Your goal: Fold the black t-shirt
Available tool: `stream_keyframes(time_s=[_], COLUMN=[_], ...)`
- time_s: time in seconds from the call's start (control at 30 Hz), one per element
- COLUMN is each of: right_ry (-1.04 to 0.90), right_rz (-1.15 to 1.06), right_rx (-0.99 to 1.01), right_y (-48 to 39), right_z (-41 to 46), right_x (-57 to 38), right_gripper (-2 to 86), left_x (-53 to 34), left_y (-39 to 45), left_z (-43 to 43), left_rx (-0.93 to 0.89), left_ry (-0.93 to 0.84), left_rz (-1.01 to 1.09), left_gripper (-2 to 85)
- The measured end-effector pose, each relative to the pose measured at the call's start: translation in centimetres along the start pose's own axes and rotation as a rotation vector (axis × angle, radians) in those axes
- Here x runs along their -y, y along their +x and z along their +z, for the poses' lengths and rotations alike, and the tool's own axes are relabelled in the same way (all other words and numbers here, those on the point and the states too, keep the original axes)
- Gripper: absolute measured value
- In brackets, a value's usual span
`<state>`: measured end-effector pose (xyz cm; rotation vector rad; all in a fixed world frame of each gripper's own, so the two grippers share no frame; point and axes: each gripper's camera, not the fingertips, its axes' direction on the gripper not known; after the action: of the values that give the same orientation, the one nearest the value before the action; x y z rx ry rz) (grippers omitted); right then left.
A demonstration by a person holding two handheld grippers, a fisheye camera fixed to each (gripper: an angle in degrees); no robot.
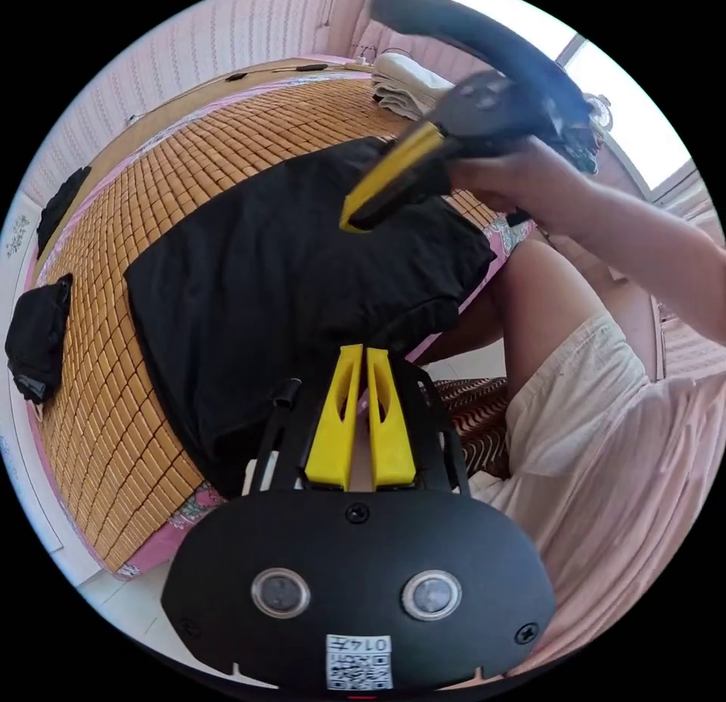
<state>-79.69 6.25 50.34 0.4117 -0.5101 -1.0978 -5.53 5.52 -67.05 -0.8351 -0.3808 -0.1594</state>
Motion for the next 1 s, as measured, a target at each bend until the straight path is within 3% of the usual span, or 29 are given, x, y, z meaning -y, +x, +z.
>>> stream_keyframes(time_s=[0.13, 0.2, 0.3, 0.53, 0.63, 0.87, 1.0], right_ry=[-0.046, -0.211, -0.27, -0.21, -0.315, -0.251, -0.002], right_rz=[0.019, -0.024, -0.114, -0.052, -0.079, 0.01, 0.09], right_rx=[-0.02, -0.022, -0.017, 0.035, 0.057, 0.07, 0.133], right_y=[2.4, 2.8, 2.6, 5.7, 6.4, 9.1, 11.2], right_z=[2.9, 7.2, 6.9, 6.9, 6.2, 3.8, -4.3], right_x=[6.9, 9.3, 11.4, 14.6, 16.3, 16.4, 9.2], right_gripper=[-0.4, -0.4, -0.5, -0.5, -0.5, -0.5, -0.3], left_x=[2.0, 2.3, 2.0, 1.7, 1.6, 1.6, 1.8], left_y=[2.2, 3.4, 4.4, 5.9, 6.5, 8.2, 8.6], left_z=[2.5, 4.2, 4.7, 5.4, 5.7, 6.5, 6.0], left_rx=[0.06, 0.097, 0.109, 0.103, 0.1, 0.105, 0.102], left_ry=[-0.039, -0.098, -0.085, -0.054, -0.047, -0.054, -0.071], left_rz=[0.057, 0.123, 0.155, 0.105, 0.11, 0.102, 0.07], left_gripper=[-0.6, -0.7, -0.7, -0.8, -0.8, -0.7, -0.2])
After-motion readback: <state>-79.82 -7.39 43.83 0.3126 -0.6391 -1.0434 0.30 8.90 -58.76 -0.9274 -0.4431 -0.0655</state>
